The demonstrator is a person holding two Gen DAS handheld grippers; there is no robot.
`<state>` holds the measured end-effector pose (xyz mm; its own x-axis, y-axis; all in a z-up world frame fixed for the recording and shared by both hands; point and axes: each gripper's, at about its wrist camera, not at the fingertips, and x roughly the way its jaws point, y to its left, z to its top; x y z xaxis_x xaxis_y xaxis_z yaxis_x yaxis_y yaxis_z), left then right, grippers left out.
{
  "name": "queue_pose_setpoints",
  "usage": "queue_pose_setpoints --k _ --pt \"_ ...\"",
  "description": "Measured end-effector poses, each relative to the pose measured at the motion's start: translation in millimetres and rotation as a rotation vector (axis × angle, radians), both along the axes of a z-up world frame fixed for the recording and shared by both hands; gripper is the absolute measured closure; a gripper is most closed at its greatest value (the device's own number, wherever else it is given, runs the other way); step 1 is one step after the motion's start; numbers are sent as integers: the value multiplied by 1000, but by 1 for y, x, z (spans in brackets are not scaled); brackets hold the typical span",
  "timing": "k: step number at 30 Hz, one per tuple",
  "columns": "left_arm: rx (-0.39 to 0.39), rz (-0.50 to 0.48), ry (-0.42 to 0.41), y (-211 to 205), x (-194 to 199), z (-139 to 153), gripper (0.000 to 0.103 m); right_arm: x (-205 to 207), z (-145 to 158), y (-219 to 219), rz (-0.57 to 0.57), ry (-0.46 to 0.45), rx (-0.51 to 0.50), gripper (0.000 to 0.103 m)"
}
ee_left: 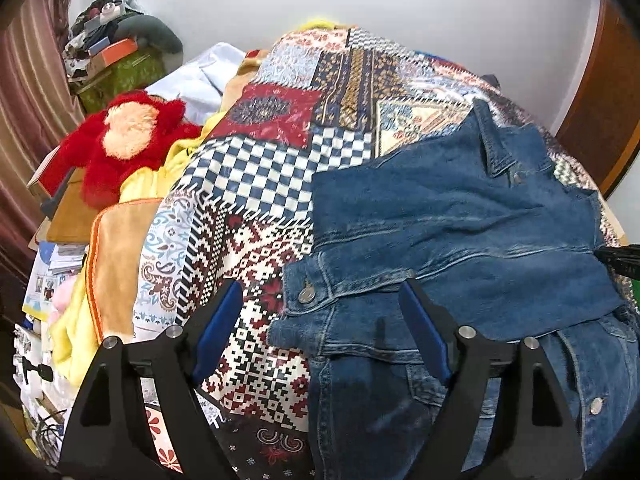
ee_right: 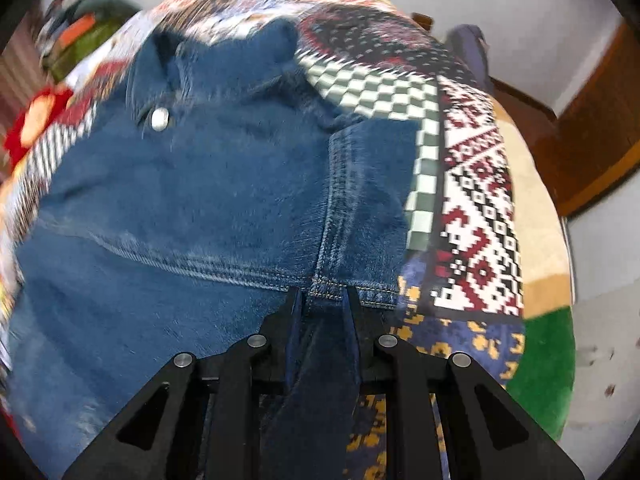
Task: Fold large clothes
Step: 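Smooth the folded side with the right tool and release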
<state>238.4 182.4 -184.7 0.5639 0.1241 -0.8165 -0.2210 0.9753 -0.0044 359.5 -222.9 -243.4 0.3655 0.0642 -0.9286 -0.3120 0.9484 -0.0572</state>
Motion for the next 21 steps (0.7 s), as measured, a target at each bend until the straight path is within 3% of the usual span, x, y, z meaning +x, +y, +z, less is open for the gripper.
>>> queue_pose_setpoints --k 4,10,14,21 --pt "6 28 46 8 0 -14 23 -7 -2 2 52 -42 -38 87" --pt "-21 54 58 15 -7 -22 23 -9 -3 0 81 -47 -61 87" --pt "-9 42 67 13 -6 -23 23 -20 -7 5 109 -103 -129 87" --pt "-9 12 48 3 -6 -18 23 -17 -9 -14 58 -81 -133 86"
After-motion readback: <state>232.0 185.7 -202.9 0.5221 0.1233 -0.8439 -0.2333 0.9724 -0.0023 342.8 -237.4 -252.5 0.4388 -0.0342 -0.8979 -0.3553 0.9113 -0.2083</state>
